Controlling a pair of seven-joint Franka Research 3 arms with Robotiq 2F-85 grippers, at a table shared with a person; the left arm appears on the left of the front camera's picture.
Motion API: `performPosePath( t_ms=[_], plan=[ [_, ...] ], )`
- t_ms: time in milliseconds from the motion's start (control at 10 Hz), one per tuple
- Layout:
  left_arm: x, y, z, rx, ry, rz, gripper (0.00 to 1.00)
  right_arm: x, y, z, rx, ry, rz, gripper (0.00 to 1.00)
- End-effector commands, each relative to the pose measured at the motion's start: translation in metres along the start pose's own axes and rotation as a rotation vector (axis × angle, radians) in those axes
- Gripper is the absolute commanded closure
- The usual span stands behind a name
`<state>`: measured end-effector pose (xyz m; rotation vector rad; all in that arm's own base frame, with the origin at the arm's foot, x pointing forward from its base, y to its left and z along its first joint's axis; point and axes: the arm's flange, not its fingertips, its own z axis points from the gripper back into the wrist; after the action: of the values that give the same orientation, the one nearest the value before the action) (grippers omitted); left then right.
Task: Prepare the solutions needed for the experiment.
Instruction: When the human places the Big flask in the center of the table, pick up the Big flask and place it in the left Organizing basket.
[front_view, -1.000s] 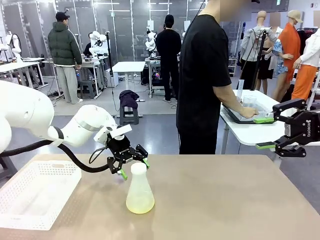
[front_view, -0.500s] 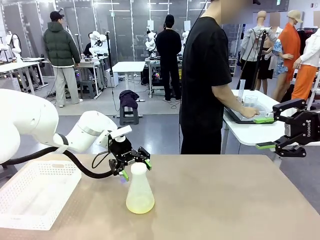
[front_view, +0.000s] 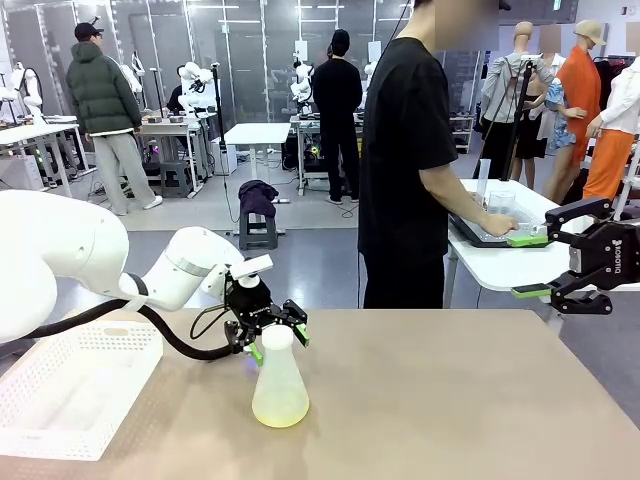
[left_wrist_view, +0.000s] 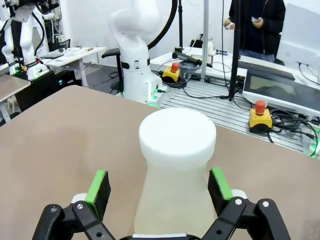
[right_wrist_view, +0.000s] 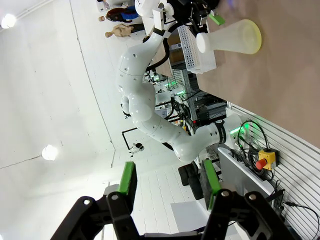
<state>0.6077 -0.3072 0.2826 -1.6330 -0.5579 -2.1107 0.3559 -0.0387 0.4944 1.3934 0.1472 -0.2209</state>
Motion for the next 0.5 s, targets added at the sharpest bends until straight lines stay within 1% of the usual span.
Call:
performPosePath(
  t_ms=[0,200,400],
  plan=[
    [0.001,0.006,0.005,-0.046,-0.043,0.024,0.00,0.000,0.002,0.002,-0.005,0.005,-0.002,0.34],
    [0.000,0.006,-0.001,-0.101,-0.097,0.052,0.00,0.000,0.002,0.002,-0.005,0.005,-0.002,0.34],
    [-0.001,0.007,-0.007,-0.159,-0.110,0.067,0.00,0.000,0.002,0.002,-0.005,0.005,-0.002,0.34]
  ],
)
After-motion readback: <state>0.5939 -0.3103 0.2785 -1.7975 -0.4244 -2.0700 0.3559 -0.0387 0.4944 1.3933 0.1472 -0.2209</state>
